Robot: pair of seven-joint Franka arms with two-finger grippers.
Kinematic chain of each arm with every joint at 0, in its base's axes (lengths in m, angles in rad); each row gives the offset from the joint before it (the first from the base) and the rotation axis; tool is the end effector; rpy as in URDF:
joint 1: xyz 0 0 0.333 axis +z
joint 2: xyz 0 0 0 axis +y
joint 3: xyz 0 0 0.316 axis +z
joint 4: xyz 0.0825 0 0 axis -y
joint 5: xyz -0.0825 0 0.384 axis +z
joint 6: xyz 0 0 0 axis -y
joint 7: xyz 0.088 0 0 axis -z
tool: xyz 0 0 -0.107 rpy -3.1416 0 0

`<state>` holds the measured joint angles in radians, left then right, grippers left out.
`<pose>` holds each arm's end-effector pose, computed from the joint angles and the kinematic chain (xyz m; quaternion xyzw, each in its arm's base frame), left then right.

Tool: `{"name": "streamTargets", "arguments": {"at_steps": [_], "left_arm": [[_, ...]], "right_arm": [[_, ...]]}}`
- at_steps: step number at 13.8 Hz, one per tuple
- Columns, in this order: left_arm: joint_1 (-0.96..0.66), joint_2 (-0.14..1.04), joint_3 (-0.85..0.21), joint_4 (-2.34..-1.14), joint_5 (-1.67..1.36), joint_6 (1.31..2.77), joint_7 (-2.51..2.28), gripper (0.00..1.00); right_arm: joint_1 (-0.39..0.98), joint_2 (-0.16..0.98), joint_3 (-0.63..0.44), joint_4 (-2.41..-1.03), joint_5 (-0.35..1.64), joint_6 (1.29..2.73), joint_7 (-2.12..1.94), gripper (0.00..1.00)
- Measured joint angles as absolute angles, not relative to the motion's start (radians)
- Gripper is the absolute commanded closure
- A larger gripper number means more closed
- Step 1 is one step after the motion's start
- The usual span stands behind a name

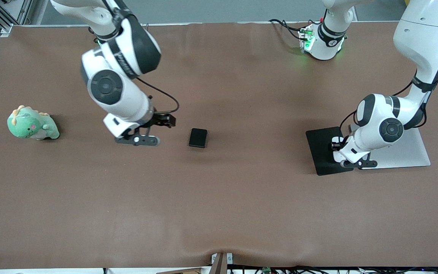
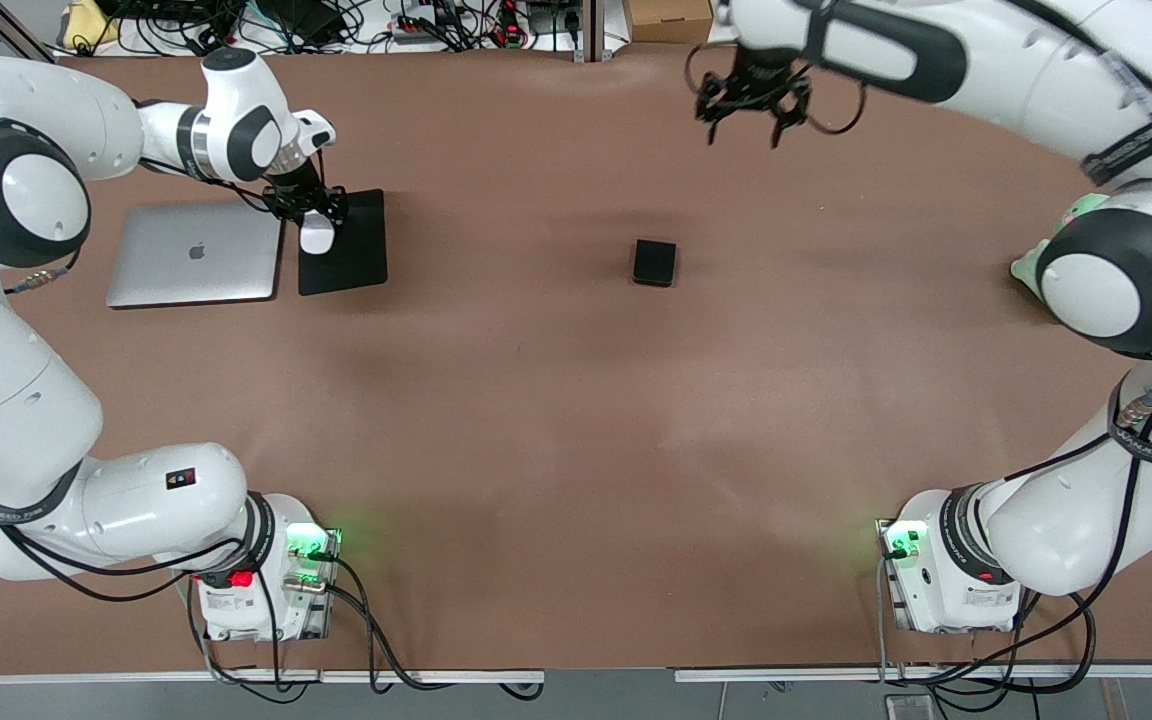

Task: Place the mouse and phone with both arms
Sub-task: 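Carry the mouse to the black pad while the right gripper reaches the phone, then set the mouse on the pad while the right gripper grasps the phone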

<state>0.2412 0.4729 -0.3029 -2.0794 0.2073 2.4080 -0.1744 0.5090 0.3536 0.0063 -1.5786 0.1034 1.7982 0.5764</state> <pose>0.5731 -0.0347 0.1967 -0.9983 0.0132 0.0568 0.0024 0.5600 0.3266 0.4249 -0.9954 0.0455 0.0834 0.0085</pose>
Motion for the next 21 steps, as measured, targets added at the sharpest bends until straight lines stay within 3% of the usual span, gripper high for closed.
{"name": "streamTargets", "arguments": {"at_steps": [4,10,11,12,13,14,21], "left_arm": [[0.243,0.479,-0.303,-2.116,0.207,2.490,-0.177,1.00],[0.243,0.480,-0.327,-2.119,0.207,2.495,-0.210,1.00],[0.243,0.482,-0.328,-2.120,0.207,2.495,-0.211,0.89],[0.243,0.485,-0.328,-2.120,0.207,2.495,-0.212,0.51],[0.243,0.488,-0.328,-2.120,0.207,2.496,-0.212,0.07],[0.243,0.490,-0.328,-2.120,0.207,2.497,-0.212,0.00],[0.246,0.427,-0.329,-2.084,0.207,2.476,-0.213,0.00]], "right_arm": [[0.556,0.409,0.006,-1.616,0.104,1.875,0.596,0.00],[0.612,0.499,0.006,-1.657,0.104,2.050,0.683,0.00],[0.615,0.513,0.006,-1.660,0.104,2.065,0.688,0.00],[0.615,0.525,0.006,-1.661,0.104,2.078,0.689,0.00],[0.616,0.538,0.005,-1.662,0.104,2.093,0.689,0.00],[0.618,0.553,0.005,-1.664,0.104,2.117,0.689,0.00],[0.656,0.672,0.005,-1.669,0.104,2.308,0.708,0.00]]}}
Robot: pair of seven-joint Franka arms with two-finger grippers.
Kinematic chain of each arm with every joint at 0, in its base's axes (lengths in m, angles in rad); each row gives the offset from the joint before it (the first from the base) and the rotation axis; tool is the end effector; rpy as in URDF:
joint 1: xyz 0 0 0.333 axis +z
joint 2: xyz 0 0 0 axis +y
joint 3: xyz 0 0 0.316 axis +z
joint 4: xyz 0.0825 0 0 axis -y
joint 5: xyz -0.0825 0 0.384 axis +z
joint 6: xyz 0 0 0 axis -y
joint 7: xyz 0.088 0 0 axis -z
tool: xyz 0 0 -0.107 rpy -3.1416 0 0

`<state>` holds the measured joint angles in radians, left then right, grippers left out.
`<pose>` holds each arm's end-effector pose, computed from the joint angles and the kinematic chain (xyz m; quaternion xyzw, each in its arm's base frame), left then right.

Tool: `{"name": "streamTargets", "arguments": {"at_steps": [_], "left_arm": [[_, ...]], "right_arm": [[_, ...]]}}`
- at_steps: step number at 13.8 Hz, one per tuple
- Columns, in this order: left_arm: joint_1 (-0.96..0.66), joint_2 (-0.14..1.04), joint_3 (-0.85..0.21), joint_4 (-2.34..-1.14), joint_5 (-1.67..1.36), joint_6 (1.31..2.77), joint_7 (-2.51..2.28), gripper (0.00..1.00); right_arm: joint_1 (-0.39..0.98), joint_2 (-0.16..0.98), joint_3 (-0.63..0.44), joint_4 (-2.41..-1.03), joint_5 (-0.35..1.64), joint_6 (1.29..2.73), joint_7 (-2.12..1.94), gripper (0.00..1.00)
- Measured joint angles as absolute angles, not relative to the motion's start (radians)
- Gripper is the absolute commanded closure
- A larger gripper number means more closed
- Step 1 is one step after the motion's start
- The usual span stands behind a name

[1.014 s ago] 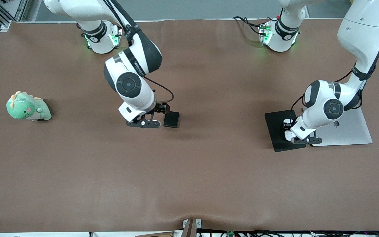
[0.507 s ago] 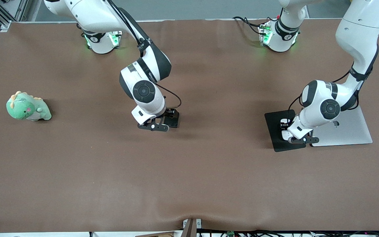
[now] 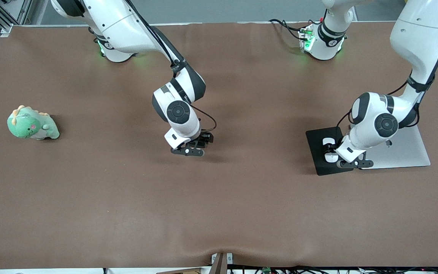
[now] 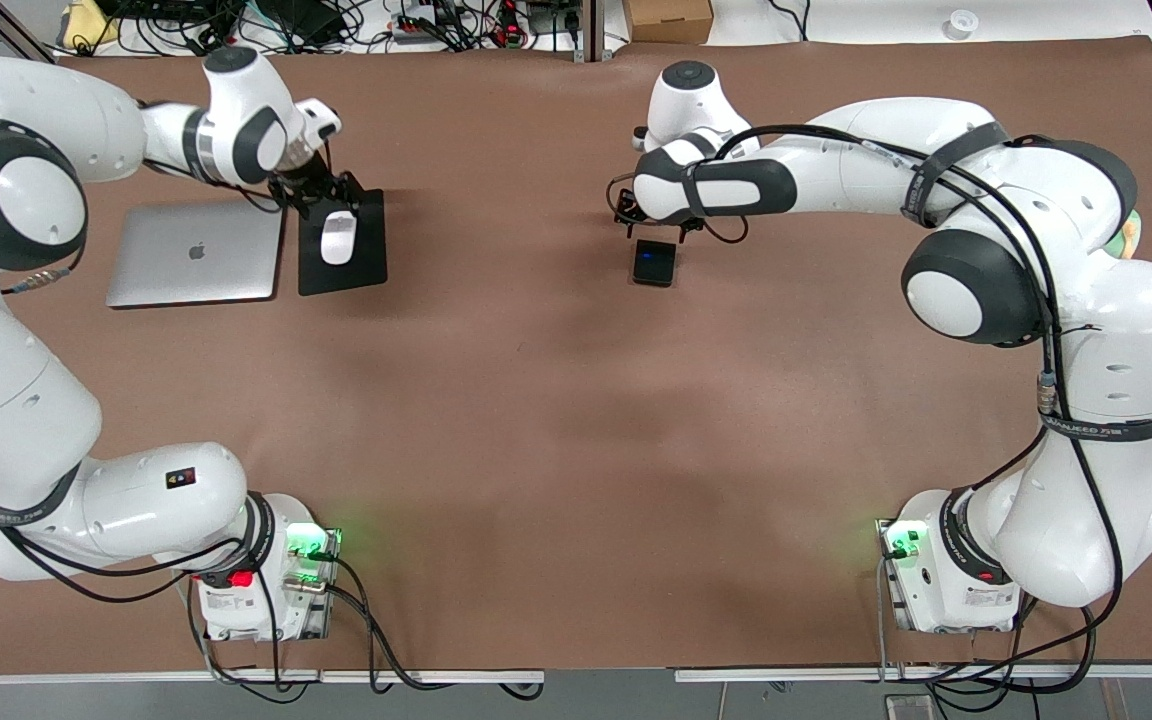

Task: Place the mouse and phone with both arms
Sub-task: 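Set the mouse on the pad while the right gripper grasps the phone, then withdraw the left gripper while the right gripper lifts the phone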

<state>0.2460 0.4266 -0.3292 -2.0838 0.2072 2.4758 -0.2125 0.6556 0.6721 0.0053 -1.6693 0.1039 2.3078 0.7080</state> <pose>0.5838 -0.0473 0.2282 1.0000 -0.0037 -0.0020 0.0033 0.5348 0.4180 0.2108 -0.9973 0.0596 0.0380 0.0200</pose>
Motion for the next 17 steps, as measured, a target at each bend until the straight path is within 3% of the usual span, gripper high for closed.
{"name": "streamTargets", "arguments": {"at_steps": [3,8,13,17], "left_arm": [[0.246,0.324,-0.341,-1.966,0.207,2.259,-0.212,0.00],[0.249,0.276,-0.357,-1.618,0.207,1.849,-0.212,0.00],[0.264,0.254,-0.358,-1.435,0.207,1.675,-0.194,0.00],[0.259,0.140,-0.369,-1.411,0.176,1.574,-0.193,0.00]], "right_arm": [[0.658,0.682,0.005,-1.686,0.104,2.337,0.712,0.00],[0.658,0.684,0.005,-1.734,0.104,2.378,0.716,0.00],[0.674,0.684,0.006,-1.737,0.104,2.380,0.753,0.00],[0.688,0.684,0.006,-1.738,0.104,2.381,0.770,0.00]]}}
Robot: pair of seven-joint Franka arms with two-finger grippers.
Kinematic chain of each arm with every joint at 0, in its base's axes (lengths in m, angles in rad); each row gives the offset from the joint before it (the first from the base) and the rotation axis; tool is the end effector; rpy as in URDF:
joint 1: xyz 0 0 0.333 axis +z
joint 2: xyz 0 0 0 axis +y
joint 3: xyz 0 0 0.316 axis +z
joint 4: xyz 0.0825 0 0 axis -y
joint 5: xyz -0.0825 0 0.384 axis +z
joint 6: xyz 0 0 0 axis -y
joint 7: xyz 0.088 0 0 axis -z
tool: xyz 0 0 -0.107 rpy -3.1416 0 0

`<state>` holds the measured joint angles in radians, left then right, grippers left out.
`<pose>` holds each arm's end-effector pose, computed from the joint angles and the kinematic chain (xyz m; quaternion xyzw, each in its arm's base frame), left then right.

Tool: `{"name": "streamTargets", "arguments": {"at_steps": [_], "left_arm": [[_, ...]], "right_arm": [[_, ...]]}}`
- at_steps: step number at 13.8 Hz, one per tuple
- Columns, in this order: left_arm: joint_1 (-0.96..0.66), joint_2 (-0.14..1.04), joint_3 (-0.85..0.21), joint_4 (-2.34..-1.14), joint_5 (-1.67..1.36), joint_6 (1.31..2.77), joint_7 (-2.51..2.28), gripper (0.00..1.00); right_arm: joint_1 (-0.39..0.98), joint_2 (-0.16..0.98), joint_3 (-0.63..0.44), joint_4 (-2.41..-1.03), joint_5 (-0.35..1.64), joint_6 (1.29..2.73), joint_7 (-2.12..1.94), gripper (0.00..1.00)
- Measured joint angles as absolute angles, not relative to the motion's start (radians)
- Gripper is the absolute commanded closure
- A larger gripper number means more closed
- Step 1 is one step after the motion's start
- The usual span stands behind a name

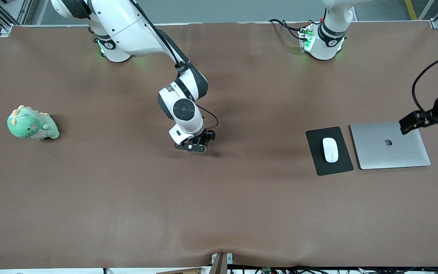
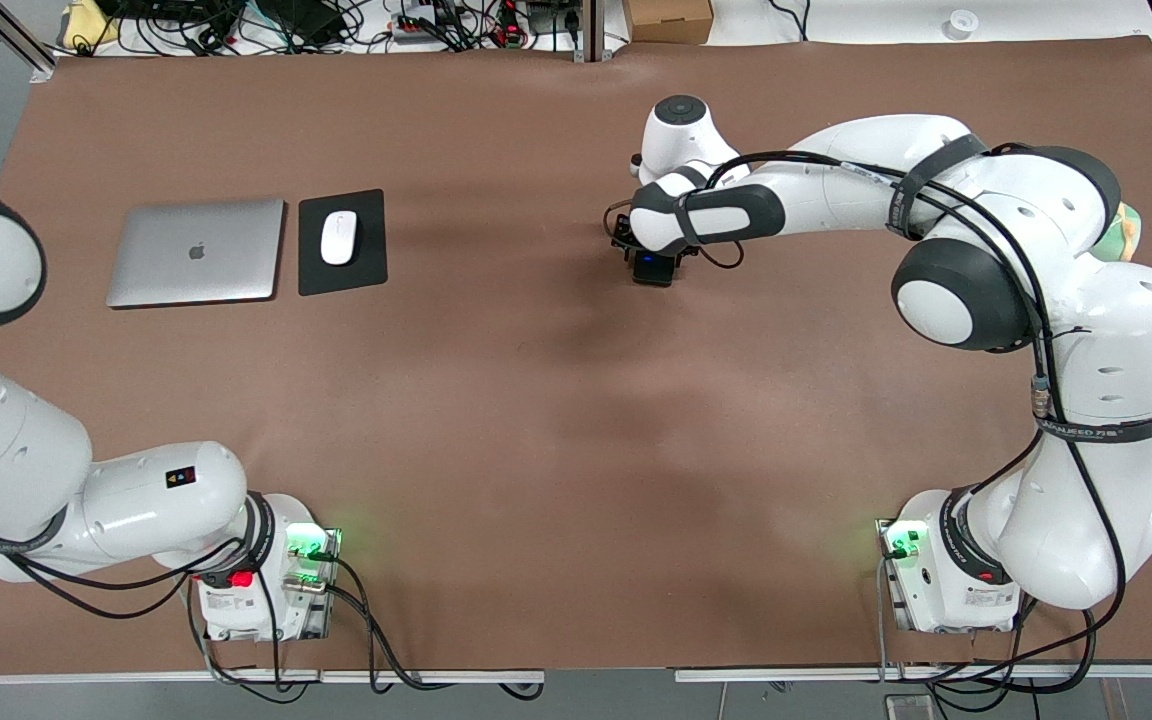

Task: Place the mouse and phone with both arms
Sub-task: 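Withdraw the left gripper while the right gripper lifts the phone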

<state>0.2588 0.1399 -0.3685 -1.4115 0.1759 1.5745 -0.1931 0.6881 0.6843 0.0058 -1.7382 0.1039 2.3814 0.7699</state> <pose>0.5960 -0.0301 0.6253 -0.9969 -0.0447 -0.0253 0.0597 0.5087 0.4241 0.1806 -0.9961 0.0769 0.0399 0.0137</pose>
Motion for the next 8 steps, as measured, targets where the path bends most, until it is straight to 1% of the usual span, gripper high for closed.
{"name": "streamTargets", "arguments": {"at_steps": [2,3,5,6,7,8], "left_arm": [[0.250,0.090,-0.354,-1.413,0.124,1.552,-0.192,0.00],[0.219,0.066,-0.317,-1.419,0.109,1.542,-0.190,0.00],[0.089,0.023,-0.181,-1.439,0.094,1.502,-0.183,0.00],[0.032,0.005,-0.125,-1.449,0.087,1.474,-0.177,0.00],[-0.001,-0.009,-0.094,-1.455,0.078,1.455,-0.169,0.00],[-0.021,-0.022,-0.074,-1.458,0.067,1.445,-0.157,0.00]], "right_arm": [[0.688,0.684,0.005,-1.739,0.104,2.381,0.770,0.00],[0.688,0.684,0.005,-1.740,0.104,2.382,0.770,0.00],[0.688,0.685,0.005,-1.745,0.104,2.392,0.770,0.00],[0.688,0.686,0.005,-1.752,0.104,2.405,0.770,0.05],[0.688,0.687,0.005,-1.759,0.104,2.416,0.770,0.19],[0.688,0.688,0.005,-1.765,0.104,2.423,0.770,0.50]]}}
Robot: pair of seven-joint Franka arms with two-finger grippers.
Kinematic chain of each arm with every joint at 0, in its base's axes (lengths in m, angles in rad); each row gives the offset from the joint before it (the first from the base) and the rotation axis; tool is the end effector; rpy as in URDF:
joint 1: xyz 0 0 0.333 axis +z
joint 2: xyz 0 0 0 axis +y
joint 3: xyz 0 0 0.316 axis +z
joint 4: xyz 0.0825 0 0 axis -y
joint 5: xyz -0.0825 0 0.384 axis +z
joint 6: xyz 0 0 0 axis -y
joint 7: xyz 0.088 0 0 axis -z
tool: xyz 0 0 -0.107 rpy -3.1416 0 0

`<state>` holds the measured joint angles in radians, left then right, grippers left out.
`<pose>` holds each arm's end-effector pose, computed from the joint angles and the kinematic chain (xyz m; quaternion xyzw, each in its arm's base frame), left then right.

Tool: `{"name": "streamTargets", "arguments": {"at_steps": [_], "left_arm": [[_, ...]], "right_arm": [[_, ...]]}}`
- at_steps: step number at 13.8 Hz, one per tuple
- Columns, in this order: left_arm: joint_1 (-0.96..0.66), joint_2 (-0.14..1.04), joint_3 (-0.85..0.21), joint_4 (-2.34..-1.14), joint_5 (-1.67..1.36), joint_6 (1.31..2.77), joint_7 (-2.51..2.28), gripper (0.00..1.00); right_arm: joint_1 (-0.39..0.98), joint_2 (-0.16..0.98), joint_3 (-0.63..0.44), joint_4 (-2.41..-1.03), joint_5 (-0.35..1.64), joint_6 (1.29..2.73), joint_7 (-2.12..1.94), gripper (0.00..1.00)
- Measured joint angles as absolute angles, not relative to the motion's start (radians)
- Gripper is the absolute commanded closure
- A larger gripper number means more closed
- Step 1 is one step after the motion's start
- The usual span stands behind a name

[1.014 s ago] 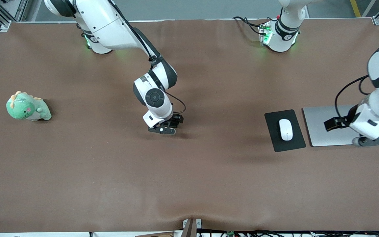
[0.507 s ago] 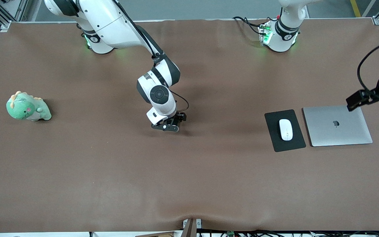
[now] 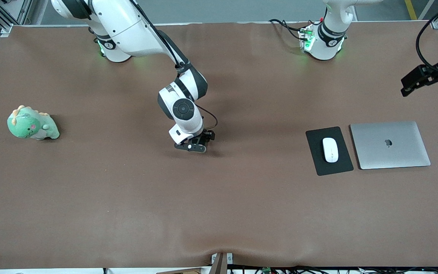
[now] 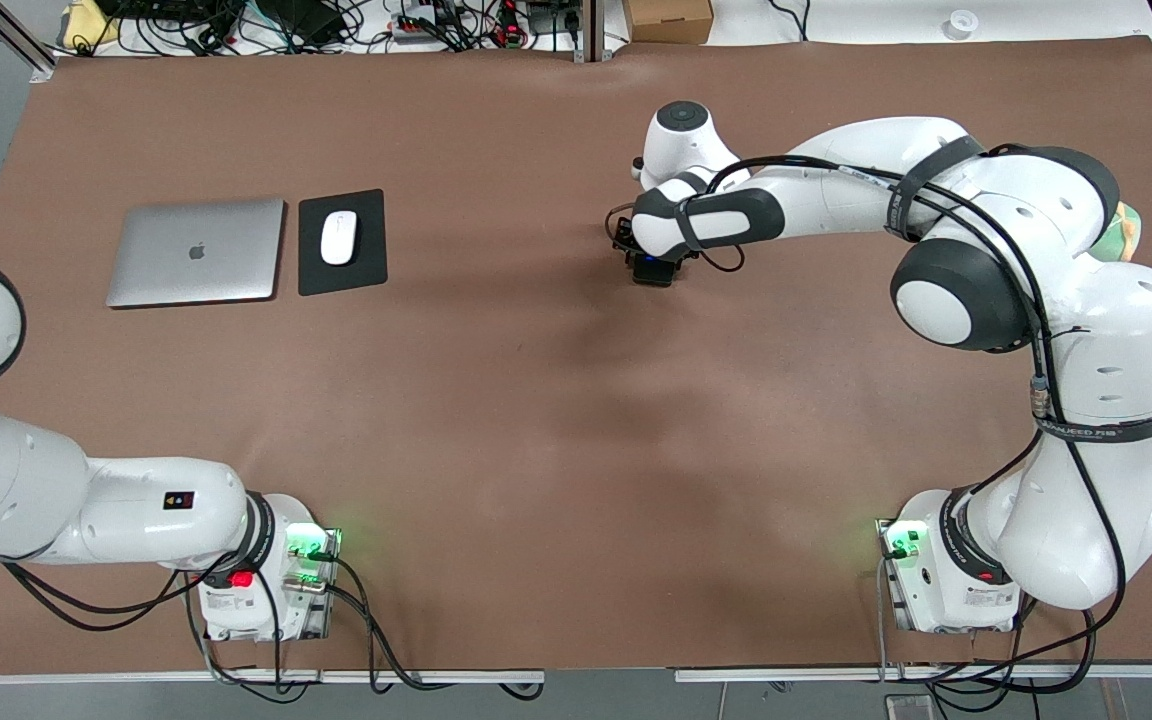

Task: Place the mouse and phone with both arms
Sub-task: 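Withdraw the left gripper while the right gripper lifts the phone, then carry the black phone with the right gripper toward the green plush toy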

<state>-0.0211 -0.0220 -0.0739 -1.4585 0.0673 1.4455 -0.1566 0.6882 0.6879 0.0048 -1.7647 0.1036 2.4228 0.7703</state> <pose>0.5323 -0.0434 0.6779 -0.9988 -0.0351 -0.0087 0.0333 0.5053 0.4199 0.1712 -0.9962 0.0785 0.0345 0.0161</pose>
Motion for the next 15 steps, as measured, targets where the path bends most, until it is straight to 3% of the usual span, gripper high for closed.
{"name": "streamTargets", "arguments": {"at_steps": [1,2,8,15], "left_arm": [[-0.031,-0.033,-0.059,-1.461,0.057,1.441,-0.149,0.00],[-0.032,-0.042,-0.052,-1.465,0.049,1.440,-0.144,0.00],[-0.032,-0.043,-0.043,-1.489,0.045,1.439,-0.124,0.00],[-0.034,-0.041,-0.043,-1.494,0.042,1.440,-0.123,0.00]], "right_arm": [[0.688,0.688,0.005,-1.767,0.103,2.425,0.770,0.91],[0.689,0.688,0.005,-1.767,0.102,2.424,0.770,1.00],[0.689,0.684,0.001,-1.750,0.102,2.412,0.770,1.00],[0.635,0.649,-0.019,-1.674,0.102,2.281,0.764,1.00]]}}
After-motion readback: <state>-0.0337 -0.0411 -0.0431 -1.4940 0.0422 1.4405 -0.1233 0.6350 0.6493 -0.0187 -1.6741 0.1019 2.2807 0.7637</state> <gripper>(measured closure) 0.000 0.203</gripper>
